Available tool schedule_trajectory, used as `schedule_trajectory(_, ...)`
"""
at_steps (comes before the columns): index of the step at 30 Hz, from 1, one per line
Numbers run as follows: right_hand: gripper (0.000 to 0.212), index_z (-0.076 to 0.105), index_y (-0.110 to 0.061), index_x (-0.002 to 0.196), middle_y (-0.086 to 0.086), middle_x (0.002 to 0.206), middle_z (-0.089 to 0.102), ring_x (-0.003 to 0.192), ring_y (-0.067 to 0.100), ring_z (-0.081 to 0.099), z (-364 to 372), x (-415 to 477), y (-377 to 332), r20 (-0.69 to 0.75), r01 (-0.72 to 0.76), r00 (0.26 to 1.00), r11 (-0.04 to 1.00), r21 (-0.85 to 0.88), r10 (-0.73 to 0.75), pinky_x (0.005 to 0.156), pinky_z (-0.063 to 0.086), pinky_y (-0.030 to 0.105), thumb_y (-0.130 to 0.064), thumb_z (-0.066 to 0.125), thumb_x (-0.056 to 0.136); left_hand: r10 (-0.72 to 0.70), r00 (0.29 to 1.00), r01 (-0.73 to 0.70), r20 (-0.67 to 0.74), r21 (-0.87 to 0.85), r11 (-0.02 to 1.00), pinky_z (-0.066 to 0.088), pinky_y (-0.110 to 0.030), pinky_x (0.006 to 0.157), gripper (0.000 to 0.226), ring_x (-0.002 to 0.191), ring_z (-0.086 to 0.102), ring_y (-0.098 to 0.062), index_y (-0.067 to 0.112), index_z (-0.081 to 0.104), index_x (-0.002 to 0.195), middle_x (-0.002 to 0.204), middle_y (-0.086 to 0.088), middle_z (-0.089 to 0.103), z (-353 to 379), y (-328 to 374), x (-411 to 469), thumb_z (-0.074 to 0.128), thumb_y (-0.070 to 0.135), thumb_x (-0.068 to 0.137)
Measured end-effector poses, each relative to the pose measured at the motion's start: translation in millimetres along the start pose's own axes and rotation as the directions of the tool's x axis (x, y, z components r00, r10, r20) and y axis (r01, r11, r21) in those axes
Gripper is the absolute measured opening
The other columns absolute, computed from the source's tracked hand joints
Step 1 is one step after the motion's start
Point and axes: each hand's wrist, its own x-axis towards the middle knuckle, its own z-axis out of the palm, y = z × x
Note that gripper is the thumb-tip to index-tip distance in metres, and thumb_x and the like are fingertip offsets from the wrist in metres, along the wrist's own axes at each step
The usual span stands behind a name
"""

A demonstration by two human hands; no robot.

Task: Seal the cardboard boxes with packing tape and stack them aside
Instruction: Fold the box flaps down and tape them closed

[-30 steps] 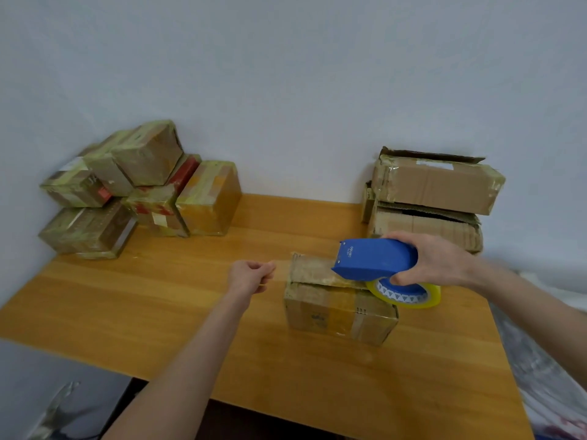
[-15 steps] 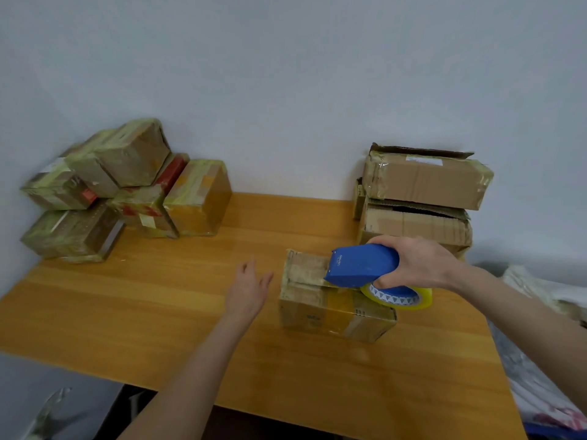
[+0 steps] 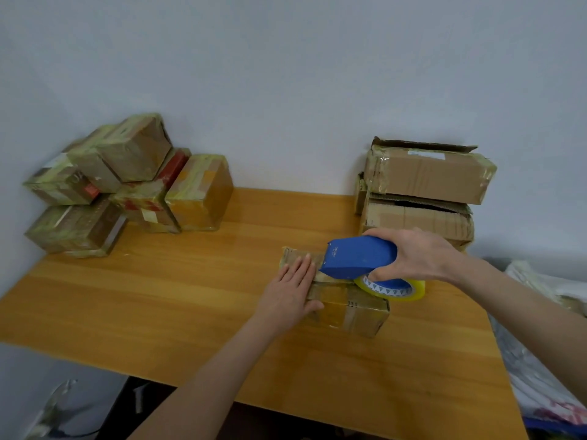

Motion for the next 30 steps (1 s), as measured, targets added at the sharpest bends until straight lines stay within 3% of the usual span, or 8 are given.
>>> schedule_trajectory(3,0.073,0.038,-0.043,0.135,-0.015,0.106,0.056,0.092,0.013,0.057,-2.5,-2.1,2.6,0.012,-0.002,1.000,1.000,0.028,0.002,0.076,0.055,0.035,-0.065,0.066,0.072,0.000,1.000,0.000,0.006,0.009,1.000,-0.003,-0.036,0.121,0.084,0.144,-0.022,-0.016,0.015,-0.021,0.147,0.153,-0.003,-0.027,-1.8,-3.1,-0.3,0.018,0.065,0.091)
schedule_trajectory(9,0.077,0.040,-0.051,0.124,-0.019,0.102,0.057,0.089,0.007,0.058,-6.2,-18.3,17.8,0.079,0.000,0.997,0.993,0.115,-0.009,0.078,0.056,0.038,-0.072,0.053,0.051,0.041,0.999,-0.041,-0.021,-0.018,0.999,-0.007,-0.031,0.120,0.080,0.144,-0.021,-0.015,0.019,-0.020,0.148,0.150,0.001,-0.029,-2.5,-8.7,-4.4,0.024,0.060,0.095)
schedule_trajectory(15,0.073,0.041,-0.048,0.120,-0.016,0.106,0.058,0.090,0.005,0.058,-15.0,-46.7,50.5,0.096,-0.109,0.991,0.987,0.119,0.097,0.078,0.050,0.026,-0.066,0.059,0.052,0.083,0.996,-0.085,-0.040,-0.043,0.995,-0.005,-0.034,0.120,0.070,0.144,-0.020,-0.018,0.035,-0.019,0.144,0.151,-0.003,-0.028,0.2,-11.7,-2.7,0.017,0.063,0.090)
schedule_trajectory(18,0.064,0.038,-0.046,0.120,-0.013,0.107,0.058,0.090,0.006,0.057,-1.6,-44.9,42.9,0.101,-0.092,0.992,0.987,0.131,0.079,0.079,0.051,0.028,-0.056,0.070,0.065,0.091,0.995,-0.093,-0.041,-0.036,0.995,-0.004,-0.036,0.119,0.070,0.144,-0.019,-0.019,0.043,-0.004,0.149,0.155,-0.005,-0.024,-1.1,-7.7,-4.3,0.008,0.063,0.083)
schedule_trajectory(21,0.063,0.036,-0.040,0.126,-0.012,0.105,0.057,0.086,0.009,0.058,8.7,-44.6,36.4,0.116,-0.078,0.990,0.997,0.009,0.076,0.072,0.049,0.024,-0.050,0.071,0.074,0.092,0.995,-0.094,-0.047,-0.041,0.995,-0.005,-0.036,0.118,0.068,0.147,-0.013,-0.023,0.043,0.001,0.149,0.157,-0.006,-0.020,-1.1,-8.3,-4.0,0.005,0.066,0.085)
schedule_trajectory(25,0.066,0.035,-0.034,0.121,-0.009,0.100,0.058,0.085,0.016,0.058,8.7,-42.7,34.5,0.153,-0.080,0.981,0.971,-0.225,0.117,0.070,0.052,0.031,-0.058,0.069,0.070,0.100,0.993,-0.105,-0.060,-0.076,0.992,-0.004,-0.035,0.119,0.096,0.147,-0.016,-0.021,0.042,-0.014,0.143,0.154,-0.003,-0.024,0.6,-9.8,-5.0,-0.034,0.081,0.057)
schedule_trajectory(27,0.065,0.034,-0.029,0.117,-0.006,0.099,0.058,0.084,0.019,0.058,9.8,-41.2,32.6,0.172,-0.073,0.977,0.956,-0.283,0.126,0.071,0.054,0.034,-0.055,0.070,0.069,0.006,0.998,-0.018,-0.067,-0.180,0.984,-0.003,-0.035,0.120,0.103,0.145,-0.021,-0.019,0.034,-0.016,0.145,0.152,-0.003,-0.028,1.5,-9.7,-9.0,-0.030,0.085,0.057)
schedule_trajectory(30,0.062,0.035,-0.027,0.117,-0.004,0.098,0.057,0.083,0.019,0.057,14.8,-41.6,32.8,0.171,-0.081,0.978,0.971,-0.224,0.121,0.068,0.051,0.033,-0.048,0.070,0.070,-0.152,0.986,0.122,-0.063,-0.341,0.932,0.006,-0.038,0.119,0.117,0.143,-0.024,-0.018,0.019,-0.009,0.152,0.154,-0.005,-0.029,2.3,-3.1,-13.3,-0.022,0.088,0.058)
